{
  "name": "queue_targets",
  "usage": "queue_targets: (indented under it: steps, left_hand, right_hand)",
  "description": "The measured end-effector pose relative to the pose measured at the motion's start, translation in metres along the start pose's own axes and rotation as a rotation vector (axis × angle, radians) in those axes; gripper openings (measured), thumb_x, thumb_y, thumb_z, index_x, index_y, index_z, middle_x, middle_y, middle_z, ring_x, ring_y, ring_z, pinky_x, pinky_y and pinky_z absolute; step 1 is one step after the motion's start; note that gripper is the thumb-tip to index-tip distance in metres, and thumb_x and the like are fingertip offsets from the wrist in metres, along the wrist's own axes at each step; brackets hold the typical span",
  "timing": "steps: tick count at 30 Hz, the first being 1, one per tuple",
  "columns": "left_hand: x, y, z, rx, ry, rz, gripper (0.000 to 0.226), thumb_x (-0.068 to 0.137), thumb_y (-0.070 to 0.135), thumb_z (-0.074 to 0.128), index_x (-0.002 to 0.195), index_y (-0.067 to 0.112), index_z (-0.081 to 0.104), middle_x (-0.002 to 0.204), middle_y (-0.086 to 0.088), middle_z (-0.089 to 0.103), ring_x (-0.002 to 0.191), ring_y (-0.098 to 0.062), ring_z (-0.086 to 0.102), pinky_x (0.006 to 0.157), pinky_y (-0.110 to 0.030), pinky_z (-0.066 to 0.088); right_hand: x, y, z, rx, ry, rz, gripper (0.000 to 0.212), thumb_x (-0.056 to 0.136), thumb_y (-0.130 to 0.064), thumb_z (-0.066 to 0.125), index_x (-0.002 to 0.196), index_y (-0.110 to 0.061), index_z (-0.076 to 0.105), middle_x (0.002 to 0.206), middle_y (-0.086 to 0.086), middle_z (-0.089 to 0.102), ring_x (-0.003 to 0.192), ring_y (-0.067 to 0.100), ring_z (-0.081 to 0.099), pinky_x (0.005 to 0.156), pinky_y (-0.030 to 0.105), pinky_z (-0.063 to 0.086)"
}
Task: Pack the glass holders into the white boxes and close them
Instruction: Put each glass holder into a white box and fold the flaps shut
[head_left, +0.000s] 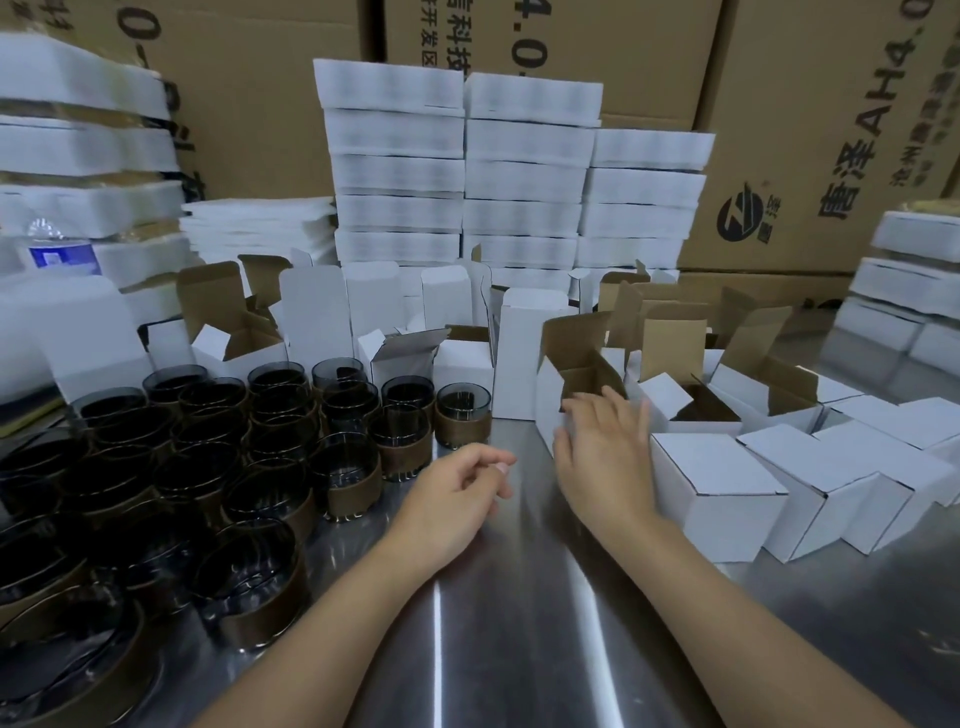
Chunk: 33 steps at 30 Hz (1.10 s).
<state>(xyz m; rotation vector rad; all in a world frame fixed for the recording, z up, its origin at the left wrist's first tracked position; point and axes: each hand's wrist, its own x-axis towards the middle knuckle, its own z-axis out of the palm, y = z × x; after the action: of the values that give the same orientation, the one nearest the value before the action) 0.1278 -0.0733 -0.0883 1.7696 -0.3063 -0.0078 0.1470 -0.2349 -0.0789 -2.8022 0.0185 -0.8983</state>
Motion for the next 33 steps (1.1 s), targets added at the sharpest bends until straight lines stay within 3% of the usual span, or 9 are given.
queue_targets:
  steps: [5,8,10,15,19,22,25,29,33]
  left_hand:
    - [0.003,-0.003,0.000,0.062,0.077,0.062,0.018,0.092,0.014,0.058,0.095,0.029,0.067,0.088,0.003,0.068,0.072,-0.003,0.057,0.065,-0.011,0.043]
    - [0.003,-0.007,-0.002,0.152,0.127,0.142,0.023,0.086,0.012,0.065,0.101,0.029,0.065,0.099,0.006,0.063,0.073,0.006,0.055,0.072,-0.004,0.040]
    - [0.004,-0.008,-0.004,0.174,0.127,0.158,0.027,0.084,0.012,0.068,0.104,0.030,0.064,0.103,0.008,0.059,0.074,0.006,0.056,0.074,-0.003,0.039]
    - [0.002,-0.009,-0.005,0.220,0.115,0.165,0.039,0.080,0.017,0.073,0.105,0.042,0.056,0.110,0.014,0.053,0.087,0.005,0.056,0.078,-0.005,0.041]
    - [0.002,-0.008,-0.006,0.200,0.126,0.145,0.071,0.072,0.026,0.081,0.128,0.043,0.041,0.128,0.018,0.041,0.111,0.007,0.046,0.093,-0.022,0.045]
    - [0.002,-0.009,-0.005,0.162,0.072,0.144,0.097,0.067,0.032,0.084,0.144,0.035,0.026,0.136,0.016,0.037,0.115,0.012,0.042,0.086,-0.008,0.041]
    - [0.001,-0.010,-0.005,0.173,0.084,0.168,0.102,0.067,0.033,0.084,0.146,0.035,0.020,0.141,0.011,0.038,0.122,0.006,0.043,0.092,-0.014,0.042]
    - [0.000,-0.006,-0.007,0.178,0.081,0.162,0.105,0.062,0.049,0.076,0.148,0.036,0.017,0.147,0.009,0.033,0.134,-0.011,0.036,0.108,-0.040,0.039]
    - [-0.003,-0.004,-0.007,0.100,0.005,0.086,0.113,0.055,0.046,0.080,0.147,0.037,0.016,0.144,0.007,0.037,0.131,-0.011,0.043,0.107,-0.040,0.042]
  right_hand:
    - [-0.006,0.003,-0.004,0.111,0.196,-0.114,0.011,0.090,-0.016,0.061,0.096,-0.011,0.068,0.094,0.007,0.067,0.099,0.030,0.056,0.114,0.050,0.012]
    - [-0.008,0.007,-0.004,0.234,0.211,-0.134,0.011,0.090,-0.016,0.058,0.095,-0.010,0.065,0.093,0.005,0.064,0.098,0.026,0.052,0.111,0.052,0.024]
    - [-0.008,0.010,-0.003,0.308,0.209,-0.155,0.016,0.089,-0.020,0.054,0.096,-0.009,0.063,0.095,0.005,0.062,0.099,0.021,0.047,0.103,0.042,0.034]
    - [-0.006,0.012,-0.004,0.431,0.155,-0.191,0.020,0.087,-0.024,0.053,0.094,-0.009,0.064,0.096,0.002,0.059,0.097,0.017,0.045,0.084,0.017,0.029]
    - [-0.011,0.006,-0.006,0.514,0.228,-0.263,0.026,0.087,-0.029,0.051,0.091,-0.008,0.065,0.094,0.001,0.060,0.095,0.015,0.046,0.084,0.017,0.032]
    - [-0.018,-0.004,-0.007,0.500,0.292,-0.372,0.024,0.086,-0.028,0.052,0.090,-0.008,0.066,0.091,0.002,0.061,0.093,0.014,0.047,0.084,0.021,0.035]
    - [-0.023,-0.013,-0.008,0.467,0.320,-0.420,0.021,0.085,-0.028,0.054,0.089,-0.012,0.067,0.091,-0.001,0.061,0.093,0.012,0.048,0.085,0.026,0.036]
    - [-0.027,-0.019,-0.012,0.486,0.378,-0.459,0.019,0.083,-0.027,0.058,0.087,-0.013,0.069,0.095,-0.002,0.059,0.096,0.012,0.047,0.087,0.020,0.034]
    - [-0.028,-0.021,-0.013,0.499,0.348,-0.423,0.024,0.083,-0.032,0.056,0.091,-0.015,0.071,0.113,-0.006,0.051,0.109,0.013,0.043,0.094,0.013,0.030]
